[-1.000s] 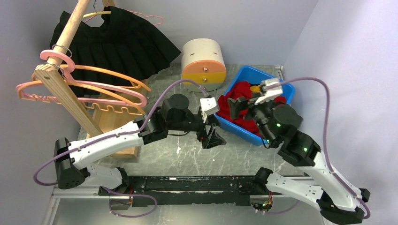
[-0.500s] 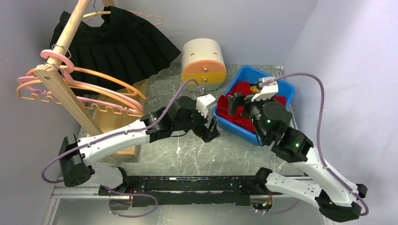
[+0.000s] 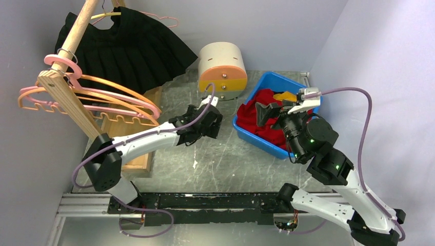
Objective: Remove the skirt from the hanger
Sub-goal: Adjust the clothesline at the center of the board, then pick up the hanger from the clothesline, then remove the skirt from the hanger.
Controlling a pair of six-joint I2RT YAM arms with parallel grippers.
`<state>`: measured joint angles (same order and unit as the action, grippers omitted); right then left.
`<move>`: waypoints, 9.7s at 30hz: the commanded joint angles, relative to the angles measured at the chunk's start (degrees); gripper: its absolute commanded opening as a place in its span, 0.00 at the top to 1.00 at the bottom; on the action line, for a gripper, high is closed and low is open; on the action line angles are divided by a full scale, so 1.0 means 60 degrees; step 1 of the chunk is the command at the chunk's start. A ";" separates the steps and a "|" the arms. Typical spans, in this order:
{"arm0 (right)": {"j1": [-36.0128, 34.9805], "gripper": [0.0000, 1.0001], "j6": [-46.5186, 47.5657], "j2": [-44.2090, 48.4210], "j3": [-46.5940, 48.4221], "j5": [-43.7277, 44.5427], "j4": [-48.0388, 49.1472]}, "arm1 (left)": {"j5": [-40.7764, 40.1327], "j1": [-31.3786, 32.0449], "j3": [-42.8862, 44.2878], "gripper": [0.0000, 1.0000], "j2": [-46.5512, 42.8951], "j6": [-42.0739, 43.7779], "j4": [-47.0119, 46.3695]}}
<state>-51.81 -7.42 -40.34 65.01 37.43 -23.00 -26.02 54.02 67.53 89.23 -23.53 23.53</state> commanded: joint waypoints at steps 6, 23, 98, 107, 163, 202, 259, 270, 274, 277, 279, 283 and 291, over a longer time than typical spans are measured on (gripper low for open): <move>0.0009 0.00 -0.0461 0.0183 -0.0010 -0.0301 -0.0133 | -0.2230 -0.2033 -0.0013 0.02 0.1277 0.0918 -0.0979; 0.0011 0.00 -0.0807 0.0793 -0.0128 -0.0544 -0.0443 | -0.0359 -0.5264 -0.0309 0.01 0.1890 0.1894 -0.2569; -0.0004 0.00 -0.0683 0.1032 -0.0447 -0.1319 -0.0174 | 0.3423 -0.4815 -0.1734 0.48 -0.0067 0.7166 -0.3126; -0.0004 0.00 -0.0550 -0.0213 0.0030 -0.2058 0.0411 | 0.5693 -0.4118 -0.2335 0.09 -0.2026 0.5185 -0.1671; 0.0846 0.50 0.0933 -1.3256 1.0402 -0.9103 0.3496 | 0.1465 0.3946 -0.5900 0.13 -0.2895 0.0117 -0.4324; 0.1188 1.00 0.0613 -0.8928 0.6034 -1.0318 0.3888 | 0.1575 0.3931 -0.4920 0.08 -0.2890 0.0167 -0.3913; 0.3691 1.00 -0.0310 -0.0001 -0.2384 -1.0648 0.3014 | 0.2648 0.0637 0.5144 0.41 -0.1164 0.1028 -0.1122; 0.3684 1.00 -0.0005 0.0150 -0.2227 -1.0284 0.2448 | 0.1982 0.0640 0.3905 0.27 -0.2256 0.0885 -0.1357; 0.3694 1.00 -0.0034 0.0143 -0.2178 -1.0331 0.2445 | 0.1680 0.0549 0.3860 0.19 -0.2463 0.0929 -0.1209; 0.3686 1.00 -0.0128 0.0157 -0.2153 -1.0506 0.2564 | 0.1869 0.0324 0.4091 0.18 -0.2244 0.0984 -0.1287; 0.3682 1.00 -0.0152 0.0114 -0.2062 -1.0640 0.2528 | 0.2199 0.0225 0.4378 0.22 -0.1942 0.1135 -0.1277; 0.3689 1.00 -0.0233 0.0057 -0.1910 -1.0813 0.2458 | 0.2749 0.0182 0.4655 0.31 -0.1455 0.1326 -0.1533; 0.3692 1.00 -0.0440 0.0130 -0.1714 -1.0957 0.1939 | 0.1831 0.0108 0.4632 0.68 -0.1203 0.2374 -0.2536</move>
<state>-29.80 -9.63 -41.28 50.85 -25.96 -15.84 -11.33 55.31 94.45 82.02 -14.33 14.52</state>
